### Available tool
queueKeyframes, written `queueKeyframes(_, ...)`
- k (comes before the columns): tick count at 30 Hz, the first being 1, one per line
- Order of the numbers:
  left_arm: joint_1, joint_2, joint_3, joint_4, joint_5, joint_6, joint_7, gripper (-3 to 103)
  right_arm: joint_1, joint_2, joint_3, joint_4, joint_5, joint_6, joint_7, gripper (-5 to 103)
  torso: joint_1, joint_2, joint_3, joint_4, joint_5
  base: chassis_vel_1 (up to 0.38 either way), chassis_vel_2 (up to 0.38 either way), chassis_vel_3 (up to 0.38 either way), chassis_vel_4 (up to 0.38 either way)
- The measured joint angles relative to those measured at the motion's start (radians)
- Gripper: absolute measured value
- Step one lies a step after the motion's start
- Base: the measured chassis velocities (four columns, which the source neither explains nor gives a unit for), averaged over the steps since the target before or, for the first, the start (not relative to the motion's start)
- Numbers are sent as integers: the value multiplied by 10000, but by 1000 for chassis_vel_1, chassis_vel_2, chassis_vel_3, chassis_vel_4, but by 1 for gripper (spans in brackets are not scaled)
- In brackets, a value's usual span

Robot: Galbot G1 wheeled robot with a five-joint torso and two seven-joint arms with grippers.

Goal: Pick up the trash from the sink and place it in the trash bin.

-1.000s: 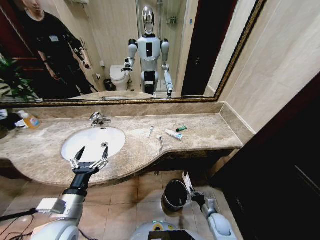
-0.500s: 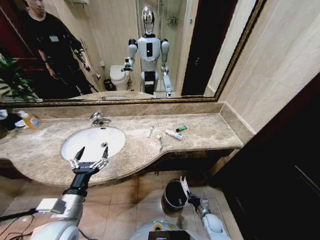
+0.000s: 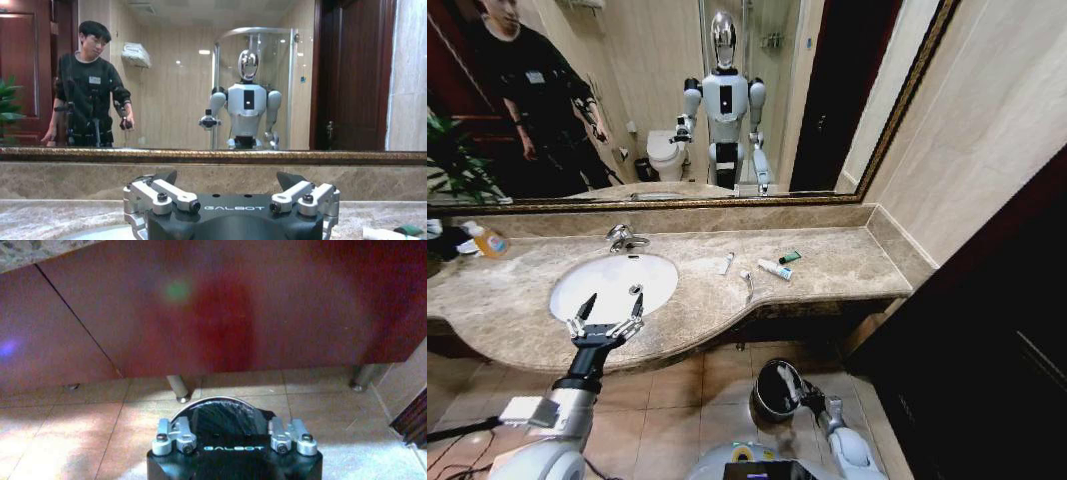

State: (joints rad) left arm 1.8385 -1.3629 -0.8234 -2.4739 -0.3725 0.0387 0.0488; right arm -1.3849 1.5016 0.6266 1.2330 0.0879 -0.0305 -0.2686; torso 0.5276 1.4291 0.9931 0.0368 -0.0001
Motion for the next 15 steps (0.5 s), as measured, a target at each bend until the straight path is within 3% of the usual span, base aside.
queueKeyframes(3, 0, 0, 0, 1, 0, 0, 0, 100, 12, 49, -5, 2, -1, -41, -1, 76, 0, 0, 0, 0, 0, 0, 0, 0, 0)
queueKeyframes(5, 0, 0, 0, 0, 0, 0, 0, 100, 16, 62, -6, -3, -3, -47, -2, 76, 0, 0, 0, 0, 1, 0, 0, 0, 0)
queueKeyframes(8, 0, 0, 0, 1, 0, 0, 0, 100, 10, 87, -12, 2, -34, -49, -2, 91, 0, 0, 0, 0, 1, 0, 0, 0, 0)
queueKeyframes(11, 0, 0, 0, 1, 0, 0, 0, 100, -35, 90, -19, 119, -18, -58, -2, 99, 0, 0, 0, 0, 0, 0, 0, 0, 0)
queueKeyframes(15, 0, 0, 0, 0, 0, 0, 0, 100, -82, 76, -44, 385, 330, -158, -5, 100, 0, 0, 0, 0, 0, 0, 0, 0, 0)
